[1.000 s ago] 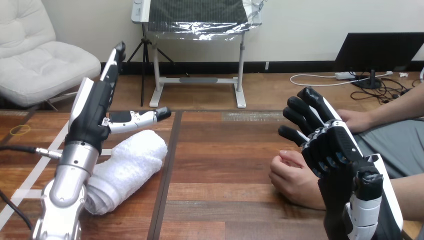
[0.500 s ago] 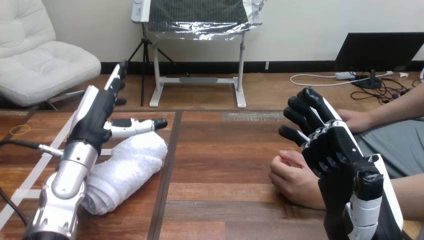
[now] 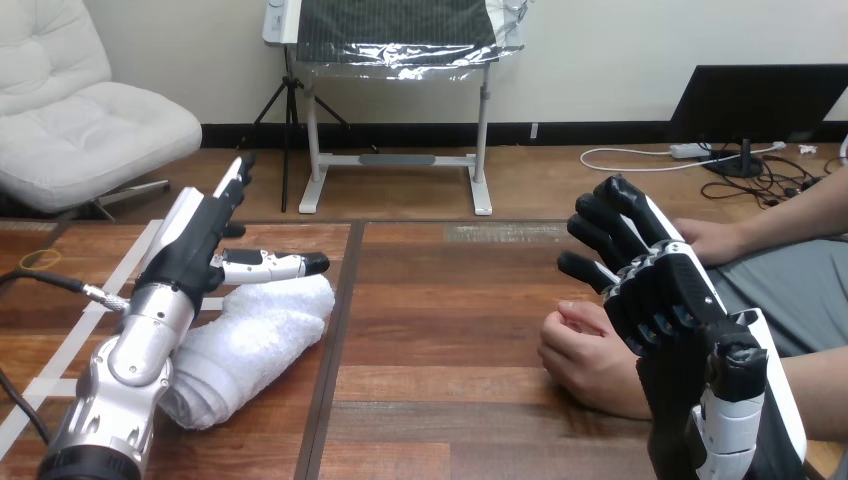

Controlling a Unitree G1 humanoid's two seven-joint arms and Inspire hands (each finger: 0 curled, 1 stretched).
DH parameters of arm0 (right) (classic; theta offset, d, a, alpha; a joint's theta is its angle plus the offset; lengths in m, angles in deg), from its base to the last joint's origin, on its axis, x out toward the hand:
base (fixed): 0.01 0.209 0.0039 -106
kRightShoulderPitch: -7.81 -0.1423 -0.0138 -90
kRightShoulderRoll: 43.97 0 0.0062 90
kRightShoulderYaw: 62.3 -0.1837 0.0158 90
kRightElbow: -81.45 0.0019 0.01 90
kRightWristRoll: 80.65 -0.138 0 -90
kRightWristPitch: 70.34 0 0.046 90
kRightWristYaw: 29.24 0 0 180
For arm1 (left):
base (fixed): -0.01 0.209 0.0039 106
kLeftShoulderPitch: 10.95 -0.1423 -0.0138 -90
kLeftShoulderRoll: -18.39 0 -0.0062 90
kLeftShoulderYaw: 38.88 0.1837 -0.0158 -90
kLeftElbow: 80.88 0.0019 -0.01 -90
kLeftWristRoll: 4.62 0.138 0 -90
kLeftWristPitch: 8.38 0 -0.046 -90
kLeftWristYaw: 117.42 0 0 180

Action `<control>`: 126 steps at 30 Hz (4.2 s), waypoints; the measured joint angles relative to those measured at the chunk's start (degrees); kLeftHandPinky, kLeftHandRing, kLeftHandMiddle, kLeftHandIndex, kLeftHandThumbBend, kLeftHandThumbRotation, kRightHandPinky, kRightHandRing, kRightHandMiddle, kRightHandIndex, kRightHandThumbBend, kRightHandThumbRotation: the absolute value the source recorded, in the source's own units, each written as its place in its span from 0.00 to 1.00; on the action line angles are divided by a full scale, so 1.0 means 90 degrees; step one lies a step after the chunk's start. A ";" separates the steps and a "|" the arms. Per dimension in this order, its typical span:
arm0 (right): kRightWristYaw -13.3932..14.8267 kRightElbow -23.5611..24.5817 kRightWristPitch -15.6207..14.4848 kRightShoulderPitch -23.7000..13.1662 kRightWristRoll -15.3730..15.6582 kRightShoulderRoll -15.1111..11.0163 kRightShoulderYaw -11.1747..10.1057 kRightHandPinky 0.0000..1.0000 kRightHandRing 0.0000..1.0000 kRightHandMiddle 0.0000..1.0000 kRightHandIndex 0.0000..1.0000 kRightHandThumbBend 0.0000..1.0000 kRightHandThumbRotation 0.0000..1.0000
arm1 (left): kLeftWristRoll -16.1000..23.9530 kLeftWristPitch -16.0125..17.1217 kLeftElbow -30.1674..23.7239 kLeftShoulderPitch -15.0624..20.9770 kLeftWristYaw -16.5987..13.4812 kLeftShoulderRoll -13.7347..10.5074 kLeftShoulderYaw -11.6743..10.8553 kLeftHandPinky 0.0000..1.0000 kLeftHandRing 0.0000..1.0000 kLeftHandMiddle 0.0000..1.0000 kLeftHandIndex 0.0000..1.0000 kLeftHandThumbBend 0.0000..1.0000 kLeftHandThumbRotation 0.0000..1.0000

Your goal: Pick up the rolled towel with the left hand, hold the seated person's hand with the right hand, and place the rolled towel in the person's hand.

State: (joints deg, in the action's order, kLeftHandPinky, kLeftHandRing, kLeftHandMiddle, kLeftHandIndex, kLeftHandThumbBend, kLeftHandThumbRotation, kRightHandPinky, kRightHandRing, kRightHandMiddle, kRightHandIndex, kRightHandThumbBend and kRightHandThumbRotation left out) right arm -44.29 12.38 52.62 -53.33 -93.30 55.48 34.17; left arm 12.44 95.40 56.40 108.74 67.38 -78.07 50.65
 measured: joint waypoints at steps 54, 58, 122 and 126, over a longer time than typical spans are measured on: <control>-0.0001 0.0002 0.0000 0.0303 0.0003 -0.0008 0.0008 0.86 0.92 0.91 0.92 0.80 1.00 | 0.2502 -0.5760 -0.3926 -0.1013 0.1486 -0.0112 0.1016 0.26 0.48 0.58 0.62 0.92 0.60; -0.0001 0.0002 0.0000 0.0304 0.0003 -0.0007 0.0009 0.86 0.92 0.91 0.92 0.80 1.00 | 0.2866 -0.6107 -0.4247 -0.1176 0.1679 -0.0106 0.1196 0.33 0.61 0.67 0.66 0.91 0.58; 0.0171 0.0020 -0.0006 0.0138 0.0166 0.0144 0.0128 0.86 0.92 0.91 0.92 0.80 1.00 | 0.6510 -0.6420 -0.6744 -0.1788 0.3120 0.0403 0.2584 0.82 0.87 0.88 0.86 0.90 0.60; 0.0177 0.0020 -0.0006 0.0137 0.0166 0.0144 0.0129 0.86 0.91 0.91 0.92 0.80 1.00 | 0.6672 -0.6430 -0.6646 -0.1788 0.3131 0.0456 0.2584 0.81 0.87 0.89 0.87 0.90 0.59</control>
State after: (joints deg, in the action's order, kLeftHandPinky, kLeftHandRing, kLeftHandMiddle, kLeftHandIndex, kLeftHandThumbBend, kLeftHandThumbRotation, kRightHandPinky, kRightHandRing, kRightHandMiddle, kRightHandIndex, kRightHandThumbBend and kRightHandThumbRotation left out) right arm -42.70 12.56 52.57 -52.10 -91.80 56.78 35.33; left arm 72.48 37.53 -3.42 92.65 95.56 -73.96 73.90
